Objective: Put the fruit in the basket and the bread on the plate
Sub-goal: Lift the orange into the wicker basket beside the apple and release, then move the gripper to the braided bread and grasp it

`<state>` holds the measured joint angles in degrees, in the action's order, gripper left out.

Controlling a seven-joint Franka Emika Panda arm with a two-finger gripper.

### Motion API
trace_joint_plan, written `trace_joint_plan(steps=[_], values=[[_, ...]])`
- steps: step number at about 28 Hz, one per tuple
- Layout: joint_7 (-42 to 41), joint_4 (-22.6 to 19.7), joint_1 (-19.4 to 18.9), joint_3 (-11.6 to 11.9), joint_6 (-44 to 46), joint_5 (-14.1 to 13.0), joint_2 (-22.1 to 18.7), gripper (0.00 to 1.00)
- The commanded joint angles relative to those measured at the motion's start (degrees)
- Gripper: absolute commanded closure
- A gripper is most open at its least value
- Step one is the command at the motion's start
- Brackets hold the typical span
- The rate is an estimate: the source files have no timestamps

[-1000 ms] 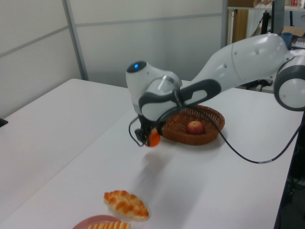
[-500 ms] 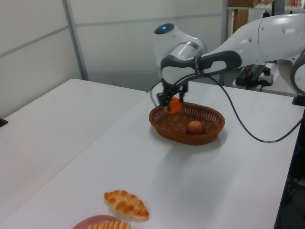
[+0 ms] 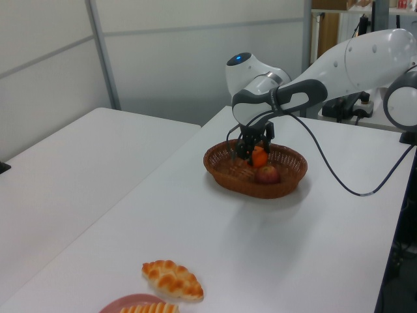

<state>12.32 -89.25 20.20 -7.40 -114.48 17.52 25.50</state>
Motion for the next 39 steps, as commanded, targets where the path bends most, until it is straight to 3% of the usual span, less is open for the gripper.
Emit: trace_joint_plan(steps=[1, 8, 10, 14, 19, 27, 39], values=[[-0.5, -0.2, -1.8, -0.1, -0.2, -0.4, -1.2, 0.00], [-0.4, -0.1, -8.1, -0.3, 1.6, -3.4, -6.3, 0.00], [-0.5, 0.1, -11.2, -0.4, 3.8, -5.4, -7.7, 0.00], [-0.1, -0.1, -18.5, -0.6, 5.3, -6.6, -8.2, 0.00], [0.2, -0.8, -25.1, -0.7, 7.3, -6.7, -6.6, 0.00], [0.5, -1.1, -32.0, -0.7, 6.7, -8.4, -1.6, 0.00], [4.2, -1.1, -35.6, -0.7, 3.2, -8.4, 2.1, 0.00]])
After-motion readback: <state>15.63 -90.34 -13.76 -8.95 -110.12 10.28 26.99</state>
